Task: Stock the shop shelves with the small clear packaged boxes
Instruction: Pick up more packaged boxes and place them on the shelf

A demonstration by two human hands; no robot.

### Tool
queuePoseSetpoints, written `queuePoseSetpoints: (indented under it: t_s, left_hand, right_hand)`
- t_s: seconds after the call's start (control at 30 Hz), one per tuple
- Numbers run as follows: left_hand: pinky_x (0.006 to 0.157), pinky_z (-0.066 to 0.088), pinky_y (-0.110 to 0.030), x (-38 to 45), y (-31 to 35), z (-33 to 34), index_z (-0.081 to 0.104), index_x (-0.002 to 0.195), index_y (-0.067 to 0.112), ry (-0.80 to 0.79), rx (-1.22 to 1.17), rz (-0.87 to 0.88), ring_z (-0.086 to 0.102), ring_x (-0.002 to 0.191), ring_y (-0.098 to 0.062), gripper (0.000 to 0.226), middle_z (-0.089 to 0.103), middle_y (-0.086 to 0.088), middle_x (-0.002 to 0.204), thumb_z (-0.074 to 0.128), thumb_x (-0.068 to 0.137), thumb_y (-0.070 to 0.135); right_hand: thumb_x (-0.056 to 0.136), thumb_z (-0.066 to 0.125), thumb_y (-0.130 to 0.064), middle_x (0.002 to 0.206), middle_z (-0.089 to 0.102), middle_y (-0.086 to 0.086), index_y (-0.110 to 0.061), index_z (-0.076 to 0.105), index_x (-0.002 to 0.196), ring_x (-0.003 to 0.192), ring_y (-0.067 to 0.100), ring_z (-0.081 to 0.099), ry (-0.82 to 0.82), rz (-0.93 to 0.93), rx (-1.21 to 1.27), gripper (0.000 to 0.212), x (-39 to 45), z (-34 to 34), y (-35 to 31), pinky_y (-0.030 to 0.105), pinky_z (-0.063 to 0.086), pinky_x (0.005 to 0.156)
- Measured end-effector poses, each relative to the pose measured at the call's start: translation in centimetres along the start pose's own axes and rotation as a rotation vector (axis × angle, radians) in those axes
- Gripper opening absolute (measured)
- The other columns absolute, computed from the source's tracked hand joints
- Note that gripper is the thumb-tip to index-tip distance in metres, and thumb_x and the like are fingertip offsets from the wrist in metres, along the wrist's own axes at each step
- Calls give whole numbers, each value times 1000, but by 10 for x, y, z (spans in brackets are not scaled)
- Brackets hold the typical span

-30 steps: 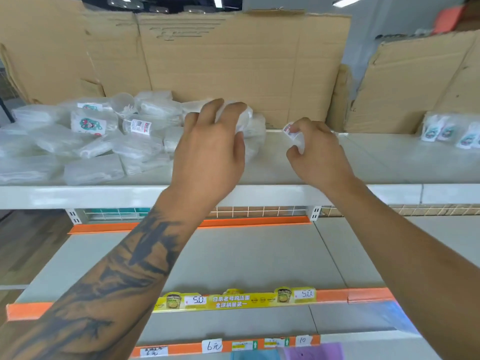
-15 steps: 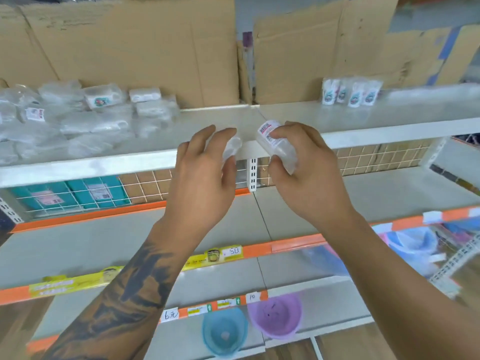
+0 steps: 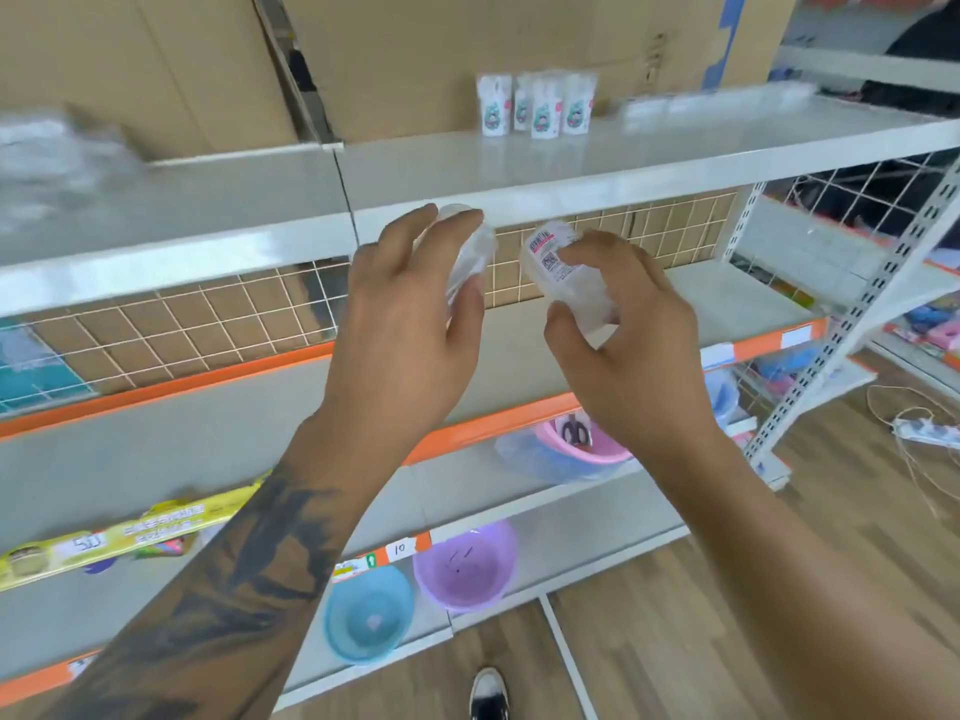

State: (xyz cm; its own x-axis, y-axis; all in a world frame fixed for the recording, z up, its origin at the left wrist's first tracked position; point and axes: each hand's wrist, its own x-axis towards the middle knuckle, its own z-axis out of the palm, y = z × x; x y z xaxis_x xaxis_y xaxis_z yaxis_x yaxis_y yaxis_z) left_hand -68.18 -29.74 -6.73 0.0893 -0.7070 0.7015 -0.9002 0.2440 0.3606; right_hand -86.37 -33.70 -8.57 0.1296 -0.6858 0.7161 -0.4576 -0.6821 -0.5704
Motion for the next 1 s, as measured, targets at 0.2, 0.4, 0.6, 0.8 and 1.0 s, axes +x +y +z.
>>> queuePoseSetpoints:
  t_s: [0.2, 0.4, 0.6, 0.8, 1.0]
  left_hand:
    - [111, 38, -42, 50, 11, 54, 57, 143, 20, -20, -26, 29, 53, 129, -37, 46, 52, -11, 147, 57, 97, 20]
    - [109, 39, -41, 128, -4, 90, 59, 140, 16, 37, 7, 45, 55, 126, -34, 46, 56, -13, 142, 57, 94, 16]
    - [106, 42, -40, 185, -14, 116, 61, 138, 21, -21, 62, -25, 58, 116, -36, 43, 56, -9, 139, 58, 95, 18]
    - [108, 41, -36, 219, -16, 144, 59, 141, 26, -156, 104, -166, 55, 121, -34, 45, 53, -8, 139, 62, 96, 20]
    - [91, 37, -22, 229, -2, 160, 44, 149, 35, -252, 83, -294, 55, 115, -19, 58, 51, -1, 133, 65, 96, 27]
  right_hand:
    - [88, 67, -11, 131, 60, -6, -19, 59, 129, 112, 12, 61, 12, 23, -45, 42, 39, -17, 50, 31, 52, 92]
    - [88, 67, -14, 125, 58, -12, -19, 59, 128, 107, 11, 60, -3, -29, -100, 41, 120, -8, 90, 19, 45, 89]
    - [88, 65, -19, 123, 60, -1, -20, 60, 128, 100, 11, 57, -36, -47, -82, 40, 195, 10, 126, 22, 46, 84]
    - [88, 67, -20, 119, 57, -5, -22, 61, 127, 107, 17, 57, -167, -53, -40, 40, 253, 30, 169, 20, 40, 88]
    - [85, 70, -24, 124, 60, -4, -30, 63, 123, 93, -3, 51, -215, -98, 85, 39, 298, 34, 200, 6, 36, 87]
